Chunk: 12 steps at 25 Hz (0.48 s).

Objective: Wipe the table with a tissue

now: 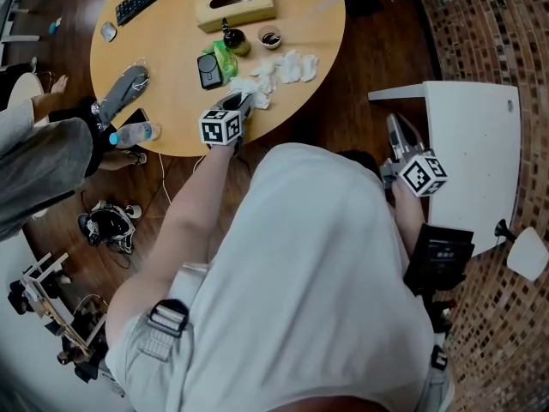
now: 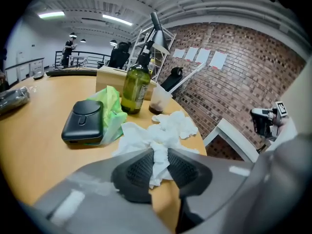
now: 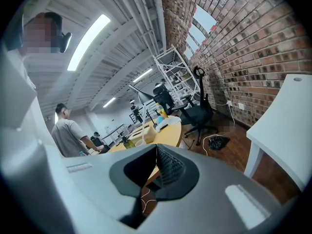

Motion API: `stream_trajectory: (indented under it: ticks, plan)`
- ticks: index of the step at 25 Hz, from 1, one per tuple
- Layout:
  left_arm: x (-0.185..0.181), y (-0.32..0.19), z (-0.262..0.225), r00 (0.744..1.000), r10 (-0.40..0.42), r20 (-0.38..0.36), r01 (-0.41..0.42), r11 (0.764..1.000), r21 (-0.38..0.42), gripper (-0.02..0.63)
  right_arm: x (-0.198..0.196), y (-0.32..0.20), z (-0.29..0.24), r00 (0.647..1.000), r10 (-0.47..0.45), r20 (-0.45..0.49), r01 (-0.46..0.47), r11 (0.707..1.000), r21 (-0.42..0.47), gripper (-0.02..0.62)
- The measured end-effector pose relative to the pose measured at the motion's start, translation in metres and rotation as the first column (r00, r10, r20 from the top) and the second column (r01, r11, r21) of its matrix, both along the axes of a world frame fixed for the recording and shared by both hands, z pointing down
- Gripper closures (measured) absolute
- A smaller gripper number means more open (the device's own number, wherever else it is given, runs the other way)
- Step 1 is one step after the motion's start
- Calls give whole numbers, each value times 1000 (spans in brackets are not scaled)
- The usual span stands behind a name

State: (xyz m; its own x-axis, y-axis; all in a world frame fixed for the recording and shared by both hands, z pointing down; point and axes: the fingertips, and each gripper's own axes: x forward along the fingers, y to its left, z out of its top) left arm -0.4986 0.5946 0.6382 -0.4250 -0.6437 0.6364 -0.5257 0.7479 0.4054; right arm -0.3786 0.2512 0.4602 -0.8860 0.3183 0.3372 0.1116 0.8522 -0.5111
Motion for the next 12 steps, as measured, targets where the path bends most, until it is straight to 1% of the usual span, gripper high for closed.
stream_trajectory:
  ticks: [1,3,5,7,8,10,11,12]
  plan:
    - [0,1,-5,1000,-7,5,7,999,37,518,0,0,-1,1000,1,2,-1,1000,2,588]
    - [-1,6,-18,999,-46,3,45,987,152,522,0,0,1,1000,4,0,-4,1000,-2,588]
    - [-5,15,-29,995,-100,-12,100,962,254,522,0,1,5,1000,6,-7,-6,1000,-7,588]
    - [-8,20,-40,992,-124,-14,122,940,319,522,0,1,10,1000,6,-14,-6,1000,-12,588]
    - [-8,17,-46,993,-117,-5,112,933,343,522,-1,0,11,1000,4,-16,-4,1000,-15,588]
    - [-7,0,-60,997,-72,27,57,926,373,522,-3,-6,13,1000,-2,-17,2,1000,-13,588]
    - [-5,-16,-67,998,-32,45,13,924,382,522,0,-12,12,1000,6,-18,-6,1000,-8,588]
    - [-2,-38,-74,998,28,60,-49,918,393,522,10,-20,10,999,36,-21,-36,999,1,588]
